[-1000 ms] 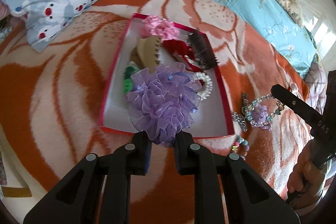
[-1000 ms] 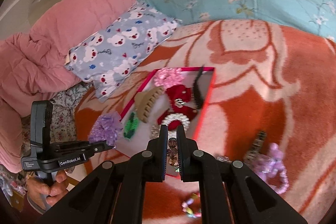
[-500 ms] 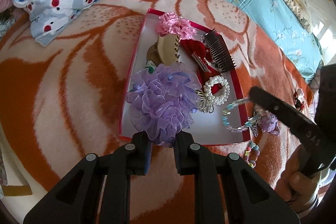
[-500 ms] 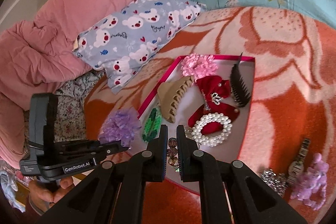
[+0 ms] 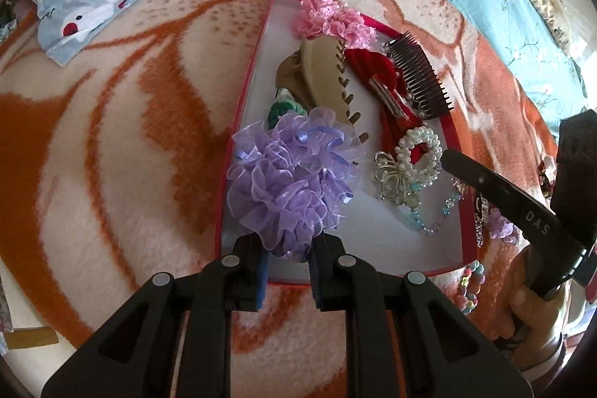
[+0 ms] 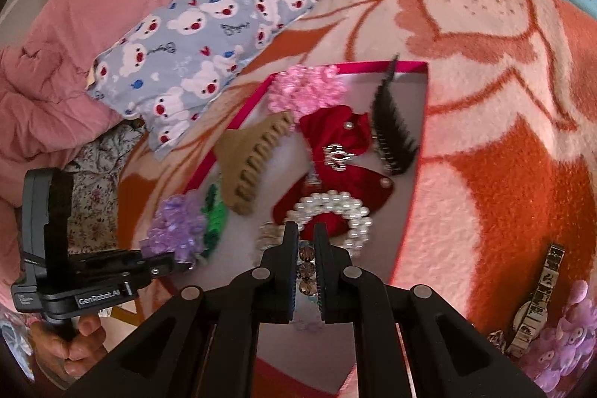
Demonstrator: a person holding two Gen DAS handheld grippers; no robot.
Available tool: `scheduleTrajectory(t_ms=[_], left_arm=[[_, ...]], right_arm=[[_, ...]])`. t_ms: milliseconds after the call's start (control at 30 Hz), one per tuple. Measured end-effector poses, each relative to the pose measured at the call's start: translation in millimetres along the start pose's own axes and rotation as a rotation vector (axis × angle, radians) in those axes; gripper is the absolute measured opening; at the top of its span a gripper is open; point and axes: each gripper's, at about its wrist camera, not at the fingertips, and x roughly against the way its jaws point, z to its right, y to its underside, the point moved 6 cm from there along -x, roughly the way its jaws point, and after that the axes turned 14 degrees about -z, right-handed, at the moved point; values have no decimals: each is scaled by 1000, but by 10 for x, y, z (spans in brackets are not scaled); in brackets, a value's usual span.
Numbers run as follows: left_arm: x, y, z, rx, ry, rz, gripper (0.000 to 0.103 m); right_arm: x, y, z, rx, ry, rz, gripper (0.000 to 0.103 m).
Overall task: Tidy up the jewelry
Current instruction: 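Carry the scrunchie and bracelet into the box and open both tools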
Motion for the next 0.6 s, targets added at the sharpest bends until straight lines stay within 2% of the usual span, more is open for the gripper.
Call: scheduleTrajectory(t_ms=[367,600], left_arm=[[-27,-21,39,-22,-38,-1,18],[-17,-10,38,-27,-51,6,25]], right_arm=[[-59,13,141,-23,1,-7,8],[-80,17,145,-20,5,-10,8]])
